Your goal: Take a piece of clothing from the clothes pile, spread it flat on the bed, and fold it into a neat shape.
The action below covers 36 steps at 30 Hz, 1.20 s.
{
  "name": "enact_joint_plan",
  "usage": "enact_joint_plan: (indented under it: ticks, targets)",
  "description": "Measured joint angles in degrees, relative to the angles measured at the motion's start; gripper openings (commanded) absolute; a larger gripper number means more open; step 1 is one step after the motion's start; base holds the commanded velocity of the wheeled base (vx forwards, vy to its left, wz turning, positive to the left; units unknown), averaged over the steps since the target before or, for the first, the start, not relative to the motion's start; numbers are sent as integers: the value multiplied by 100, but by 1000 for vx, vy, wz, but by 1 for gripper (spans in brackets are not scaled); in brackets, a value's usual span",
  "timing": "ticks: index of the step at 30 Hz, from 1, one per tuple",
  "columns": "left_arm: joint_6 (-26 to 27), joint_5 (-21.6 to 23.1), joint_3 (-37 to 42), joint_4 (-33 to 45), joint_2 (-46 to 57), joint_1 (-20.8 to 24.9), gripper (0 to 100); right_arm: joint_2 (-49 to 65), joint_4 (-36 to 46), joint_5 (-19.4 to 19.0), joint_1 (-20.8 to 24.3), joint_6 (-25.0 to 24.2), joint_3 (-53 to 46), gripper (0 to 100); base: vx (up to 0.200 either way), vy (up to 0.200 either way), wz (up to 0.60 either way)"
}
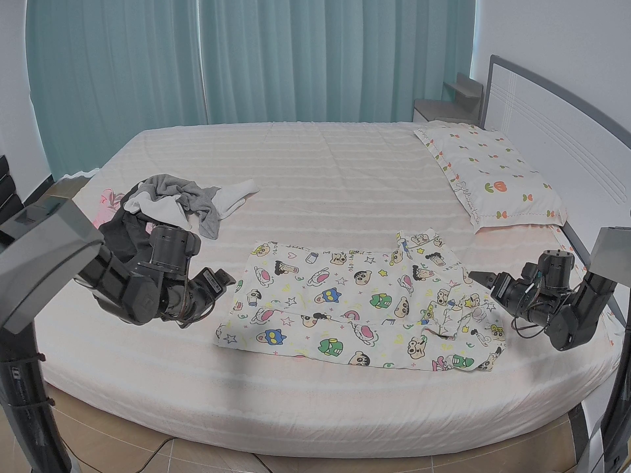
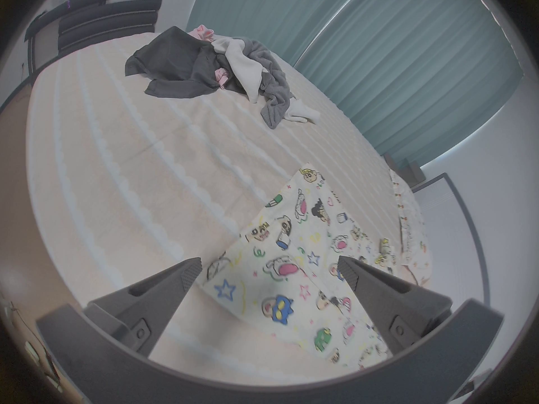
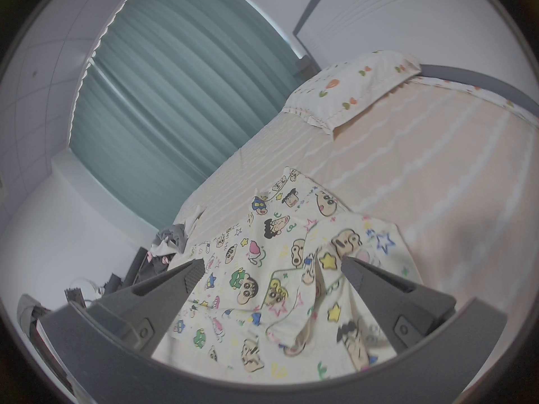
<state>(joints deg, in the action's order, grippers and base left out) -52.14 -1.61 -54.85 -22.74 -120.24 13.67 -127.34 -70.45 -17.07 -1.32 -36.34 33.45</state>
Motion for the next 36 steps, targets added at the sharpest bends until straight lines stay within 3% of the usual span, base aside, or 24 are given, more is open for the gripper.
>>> enact_joint_plan:
  ticks: [6, 11, 14, 22, 28, 36]
  targets:
    - [-328, 571, 1031, -296, 813, 6, 100, 227, -846, 339, 176, -514, -978, 100, 0, 0, 0]
    - [-1369, 874, 1549, -1019, 1224, 5, 100, 212, -1198, 482, 373, -729, -1170, 100, 0, 0, 0]
    - [-1620, 1209, 1718, -1224, 1337, 5, 100, 195, -1264, 544, 473, -852, -1170, 100, 0, 0, 0]
    - [-1651, 1597, 2291, -1635, 1431, 11, 100, 113, -1369, 651, 542, -1492, -1308, 100, 100, 0, 0]
    - [-1640, 1755, 2773, -2751, 1257, -5, 100, 16, -1637, 647, 608, -1596, -1463, 100, 200, 0, 0]
    - [-1631, 1777, 3373, -4059, 800, -5, 100, -394, -1851, 735, 785, -1574, -1498, 100, 0, 0, 0]
